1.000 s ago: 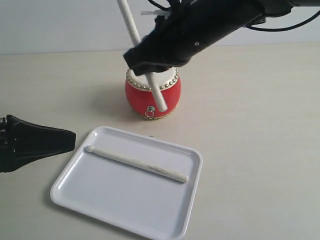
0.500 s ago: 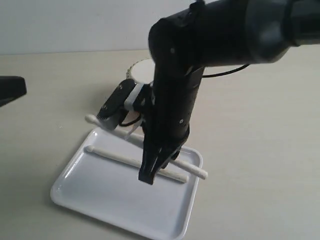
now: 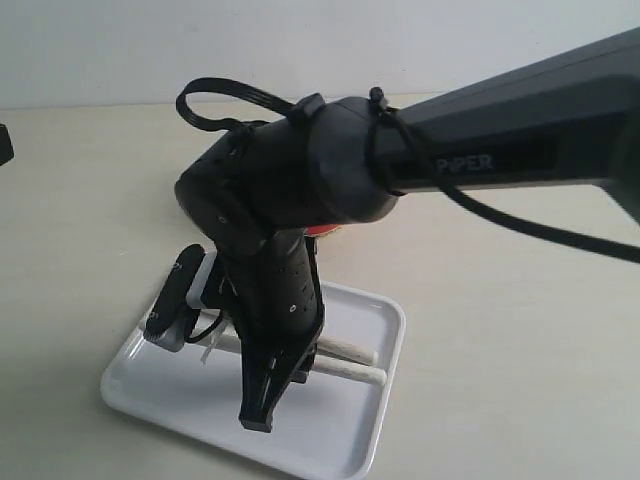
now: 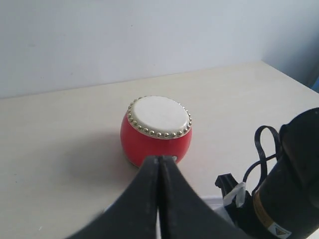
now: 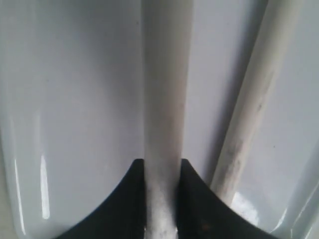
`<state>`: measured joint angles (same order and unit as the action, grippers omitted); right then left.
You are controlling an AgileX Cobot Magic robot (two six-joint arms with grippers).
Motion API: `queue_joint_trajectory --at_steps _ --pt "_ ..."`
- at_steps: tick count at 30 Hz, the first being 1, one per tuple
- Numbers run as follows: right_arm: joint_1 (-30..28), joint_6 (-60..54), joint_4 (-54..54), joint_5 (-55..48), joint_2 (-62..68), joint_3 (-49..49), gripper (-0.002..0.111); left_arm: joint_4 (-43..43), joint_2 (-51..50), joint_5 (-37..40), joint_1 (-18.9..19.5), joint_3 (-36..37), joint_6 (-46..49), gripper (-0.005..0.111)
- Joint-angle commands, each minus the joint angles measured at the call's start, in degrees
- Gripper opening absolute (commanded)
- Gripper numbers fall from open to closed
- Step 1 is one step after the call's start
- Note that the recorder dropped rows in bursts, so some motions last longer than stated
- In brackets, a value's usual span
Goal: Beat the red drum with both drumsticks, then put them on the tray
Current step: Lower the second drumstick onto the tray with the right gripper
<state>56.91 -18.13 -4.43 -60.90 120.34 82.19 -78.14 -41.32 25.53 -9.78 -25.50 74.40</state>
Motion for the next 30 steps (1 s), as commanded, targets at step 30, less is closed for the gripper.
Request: queue_joint_trajectory --at_steps 30 --pt "0.1 6.9 1.0 -3.7 5.0 6.2 0.023 0.2 0.4 -0.2 0.1 0.0 -0.3 0.000"
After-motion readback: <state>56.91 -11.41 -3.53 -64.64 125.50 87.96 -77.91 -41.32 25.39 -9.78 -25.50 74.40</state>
